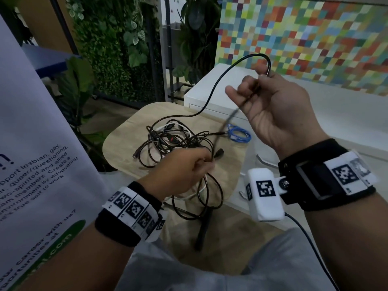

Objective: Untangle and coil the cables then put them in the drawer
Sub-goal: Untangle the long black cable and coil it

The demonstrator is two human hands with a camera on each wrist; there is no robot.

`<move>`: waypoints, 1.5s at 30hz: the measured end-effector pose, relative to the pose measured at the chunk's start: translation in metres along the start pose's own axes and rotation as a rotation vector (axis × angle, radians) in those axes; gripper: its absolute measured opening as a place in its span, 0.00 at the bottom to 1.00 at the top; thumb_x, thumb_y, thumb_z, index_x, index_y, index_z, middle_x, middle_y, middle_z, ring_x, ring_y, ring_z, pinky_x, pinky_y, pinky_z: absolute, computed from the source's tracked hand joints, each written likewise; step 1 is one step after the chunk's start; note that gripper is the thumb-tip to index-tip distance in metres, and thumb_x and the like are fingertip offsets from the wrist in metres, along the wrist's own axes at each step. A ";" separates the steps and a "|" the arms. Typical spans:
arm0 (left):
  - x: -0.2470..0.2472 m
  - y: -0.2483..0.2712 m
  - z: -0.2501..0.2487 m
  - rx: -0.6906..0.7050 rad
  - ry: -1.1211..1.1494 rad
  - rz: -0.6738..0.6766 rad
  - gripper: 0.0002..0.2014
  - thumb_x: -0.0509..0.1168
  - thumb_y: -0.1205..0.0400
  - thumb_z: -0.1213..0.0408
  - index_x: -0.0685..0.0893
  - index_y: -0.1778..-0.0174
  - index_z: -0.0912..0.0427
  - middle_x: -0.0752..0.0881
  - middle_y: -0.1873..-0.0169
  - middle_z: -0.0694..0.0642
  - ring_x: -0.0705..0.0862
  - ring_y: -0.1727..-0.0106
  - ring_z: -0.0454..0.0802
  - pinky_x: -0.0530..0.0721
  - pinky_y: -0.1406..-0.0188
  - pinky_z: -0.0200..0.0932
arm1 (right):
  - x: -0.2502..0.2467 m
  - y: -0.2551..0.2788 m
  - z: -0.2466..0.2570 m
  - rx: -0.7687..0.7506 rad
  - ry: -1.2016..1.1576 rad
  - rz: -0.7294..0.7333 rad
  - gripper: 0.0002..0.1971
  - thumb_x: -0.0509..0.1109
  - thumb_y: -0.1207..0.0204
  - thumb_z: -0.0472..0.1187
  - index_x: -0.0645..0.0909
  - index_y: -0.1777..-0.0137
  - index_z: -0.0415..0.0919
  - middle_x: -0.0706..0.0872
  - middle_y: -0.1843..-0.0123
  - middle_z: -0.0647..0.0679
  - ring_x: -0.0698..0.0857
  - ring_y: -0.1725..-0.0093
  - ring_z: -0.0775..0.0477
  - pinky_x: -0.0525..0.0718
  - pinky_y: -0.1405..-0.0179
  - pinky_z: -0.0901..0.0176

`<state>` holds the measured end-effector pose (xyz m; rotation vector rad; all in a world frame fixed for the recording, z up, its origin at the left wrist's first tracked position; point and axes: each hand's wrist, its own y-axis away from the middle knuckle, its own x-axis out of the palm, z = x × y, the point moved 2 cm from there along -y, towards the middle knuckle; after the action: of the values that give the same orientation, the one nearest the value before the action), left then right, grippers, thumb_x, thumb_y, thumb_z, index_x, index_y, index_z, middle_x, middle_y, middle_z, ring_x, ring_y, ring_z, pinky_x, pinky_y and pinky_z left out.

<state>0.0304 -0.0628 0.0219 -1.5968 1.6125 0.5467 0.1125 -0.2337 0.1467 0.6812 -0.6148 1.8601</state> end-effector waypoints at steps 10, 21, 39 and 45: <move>-0.066 -0.004 -0.032 0.064 0.460 -0.453 0.09 0.58 0.07 0.62 0.80 0.50 0.57 0.77 0.76 0.57 0.76 0.73 0.55 0.79 0.70 0.57 | -0.021 0.027 -0.055 0.217 1.144 0.438 0.20 0.70 0.19 0.28 0.85 0.33 0.49 0.89 0.38 0.47 0.89 0.54 0.45 0.91 0.58 0.47; -0.030 0.002 -0.006 -0.013 0.139 -0.190 0.29 0.76 0.24 0.43 0.74 0.28 0.30 0.85 0.43 0.39 0.83 0.38 0.37 0.80 0.37 0.43 | 0.016 0.020 -0.030 -0.091 0.882 0.315 0.07 0.59 0.09 0.30 0.78 0.46 0.28 0.88 0.53 0.33 0.91 0.59 0.39 0.91 0.56 0.50; -0.053 -0.001 -0.030 0.069 0.693 -0.516 0.18 0.54 0.11 0.54 0.88 0.50 0.57 0.90 0.57 0.62 0.90 0.49 0.61 0.88 0.43 0.55 | 0.041 0.030 0.055 -0.362 0.589 0.338 0.07 0.55 0.09 0.34 0.75 0.45 0.36 0.86 0.57 0.43 0.85 0.64 0.45 0.86 0.59 0.49; -0.075 0.015 -0.048 0.179 0.307 -0.714 0.12 0.70 0.18 0.53 0.79 0.51 0.57 0.77 0.63 0.58 0.76 0.62 0.47 0.76 0.61 0.42 | 0.041 0.038 0.025 -0.244 0.671 0.363 0.09 0.54 0.09 0.30 0.75 0.47 0.35 0.85 0.59 0.41 0.84 0.68 0.43 0.88 0.63 0.47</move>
<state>-0.0023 -0.0509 0.1054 -2.0230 1.1255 -0.2214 0.0679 -0.2377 0.1892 -0.2402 -0.5204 2.1347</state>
